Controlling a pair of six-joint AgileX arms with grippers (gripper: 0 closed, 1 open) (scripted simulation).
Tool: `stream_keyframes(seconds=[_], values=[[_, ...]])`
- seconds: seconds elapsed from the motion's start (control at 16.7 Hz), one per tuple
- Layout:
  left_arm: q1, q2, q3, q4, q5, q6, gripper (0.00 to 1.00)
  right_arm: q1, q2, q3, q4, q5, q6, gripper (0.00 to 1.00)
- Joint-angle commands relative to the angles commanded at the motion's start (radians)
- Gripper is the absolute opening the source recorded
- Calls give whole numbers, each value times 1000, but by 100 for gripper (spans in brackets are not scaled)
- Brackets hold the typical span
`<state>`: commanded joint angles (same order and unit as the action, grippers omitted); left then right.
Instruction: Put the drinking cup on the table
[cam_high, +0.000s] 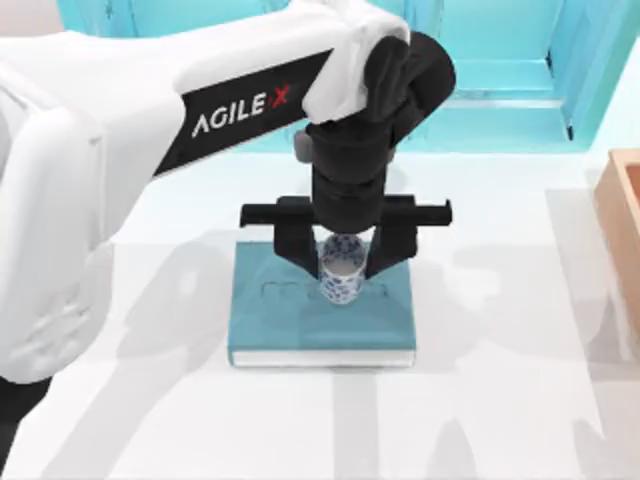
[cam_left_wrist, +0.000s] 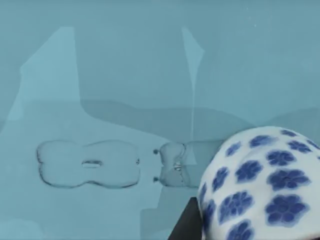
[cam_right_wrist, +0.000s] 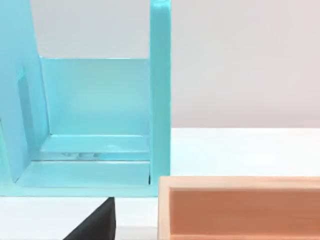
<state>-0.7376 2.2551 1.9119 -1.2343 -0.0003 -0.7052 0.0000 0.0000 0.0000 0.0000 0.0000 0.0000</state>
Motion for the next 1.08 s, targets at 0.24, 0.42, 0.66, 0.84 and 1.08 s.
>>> stream_keyframes(seconds=[0.24,0.42,0.66,0.84,1.08], values=[[0,0,0,0,0,0,0,0,0,0,0,0,0,100],[0,0,0,0,0,0,0,0,0,0,0,0,0,100],[0,1,4,-4,-1,2,0,0,0,0,0,0,0,100],[0,2,72,-71,-2,-1,0,0,0,0,0,0,0,100],[-1,0,186,-188,0,0,0,0,0,0,0,0,0,100]])
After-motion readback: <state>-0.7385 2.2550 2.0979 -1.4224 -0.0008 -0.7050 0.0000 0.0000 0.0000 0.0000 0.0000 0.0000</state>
